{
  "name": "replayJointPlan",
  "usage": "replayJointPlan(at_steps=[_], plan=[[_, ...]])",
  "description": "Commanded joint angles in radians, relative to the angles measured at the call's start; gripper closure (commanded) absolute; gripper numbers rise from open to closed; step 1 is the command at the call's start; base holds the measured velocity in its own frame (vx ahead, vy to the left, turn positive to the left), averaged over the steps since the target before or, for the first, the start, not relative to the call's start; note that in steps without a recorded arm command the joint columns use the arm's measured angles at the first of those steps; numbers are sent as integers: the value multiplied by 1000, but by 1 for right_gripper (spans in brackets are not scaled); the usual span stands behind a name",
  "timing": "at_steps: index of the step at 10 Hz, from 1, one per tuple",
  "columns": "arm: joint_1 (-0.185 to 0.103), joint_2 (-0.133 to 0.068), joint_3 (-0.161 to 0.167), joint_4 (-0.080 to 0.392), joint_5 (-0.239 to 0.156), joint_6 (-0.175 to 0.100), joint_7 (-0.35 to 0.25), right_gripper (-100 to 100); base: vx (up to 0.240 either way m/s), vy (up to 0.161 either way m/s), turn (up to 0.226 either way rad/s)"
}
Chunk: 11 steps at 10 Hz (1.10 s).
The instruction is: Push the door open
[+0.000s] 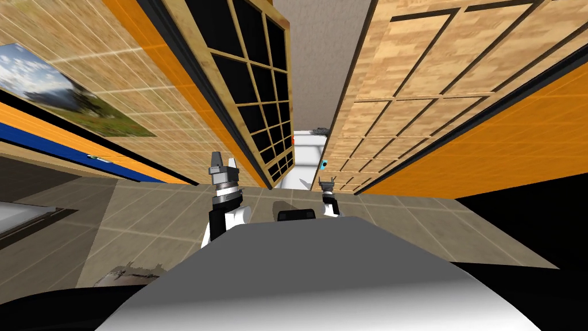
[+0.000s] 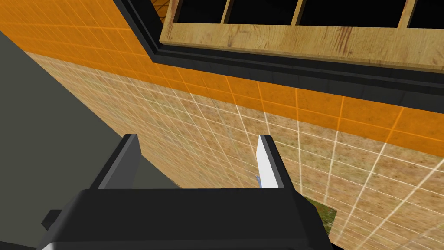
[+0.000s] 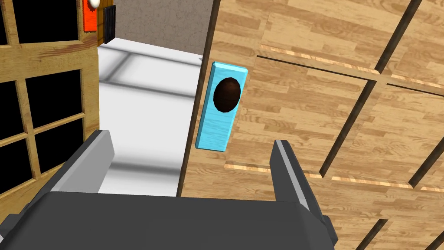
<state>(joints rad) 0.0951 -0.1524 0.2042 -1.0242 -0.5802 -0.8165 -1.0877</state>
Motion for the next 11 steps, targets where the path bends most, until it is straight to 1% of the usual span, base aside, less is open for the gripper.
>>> replayJointPlan(at_steps=[1,2,3,5,10,11], plan=[[-13,-1,3,33,-14,-7,-23,-100,34,-89,127],[-19,-1,4,48,-23,-10,-35,-100,24,-79,127],[-27,-2,7,74,-37,-14,-55,-100,23,-116,162],[-36,-3,10,98,-51,-18,-75,-100,26,-120,128],[-71,-6,21,200,-108,-36,-156,-100,35,-123,158],[-67,-6,19,188,-102,-33,-145,-100,16,-71,28]])
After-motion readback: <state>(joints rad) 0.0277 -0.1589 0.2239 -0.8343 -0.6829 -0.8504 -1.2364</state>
